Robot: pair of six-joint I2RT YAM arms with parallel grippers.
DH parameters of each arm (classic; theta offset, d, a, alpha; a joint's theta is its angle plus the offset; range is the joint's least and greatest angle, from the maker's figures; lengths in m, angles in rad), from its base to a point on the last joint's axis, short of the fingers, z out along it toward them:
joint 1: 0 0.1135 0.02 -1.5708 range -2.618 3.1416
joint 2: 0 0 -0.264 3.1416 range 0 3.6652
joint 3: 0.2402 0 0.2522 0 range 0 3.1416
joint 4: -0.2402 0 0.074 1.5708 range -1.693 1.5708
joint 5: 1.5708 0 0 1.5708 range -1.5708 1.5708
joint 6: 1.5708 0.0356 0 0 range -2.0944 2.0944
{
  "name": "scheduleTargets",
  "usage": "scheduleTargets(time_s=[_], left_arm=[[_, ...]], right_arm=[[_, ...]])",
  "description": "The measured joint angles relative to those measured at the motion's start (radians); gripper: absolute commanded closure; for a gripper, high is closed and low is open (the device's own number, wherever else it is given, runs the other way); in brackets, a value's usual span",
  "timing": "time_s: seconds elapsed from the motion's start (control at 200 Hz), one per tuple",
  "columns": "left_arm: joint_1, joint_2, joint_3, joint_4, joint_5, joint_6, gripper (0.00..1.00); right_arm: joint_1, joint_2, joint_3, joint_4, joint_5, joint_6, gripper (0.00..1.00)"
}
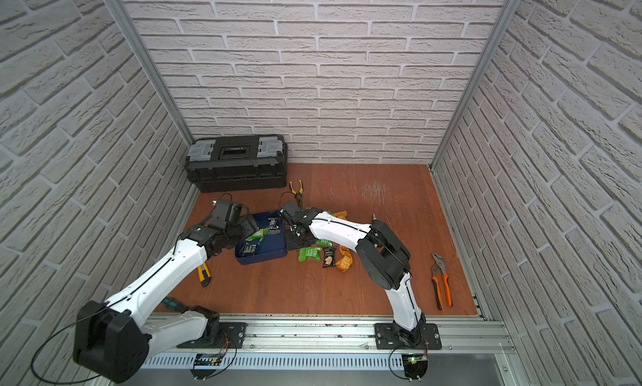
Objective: Take the cookies out of the storage box
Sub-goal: Place the cookie at the center of the board.
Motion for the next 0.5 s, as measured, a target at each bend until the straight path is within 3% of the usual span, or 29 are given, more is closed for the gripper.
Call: scheduleTargets(time_s=[0.5], left_arm=[[0.000, 0.010, -0.003, -0.020, -0.016, 0.014, 0.24]], right_arm=[[-0.001, 0.013, 0.040, -0.008, 0.058, 0.064, 0.74]])
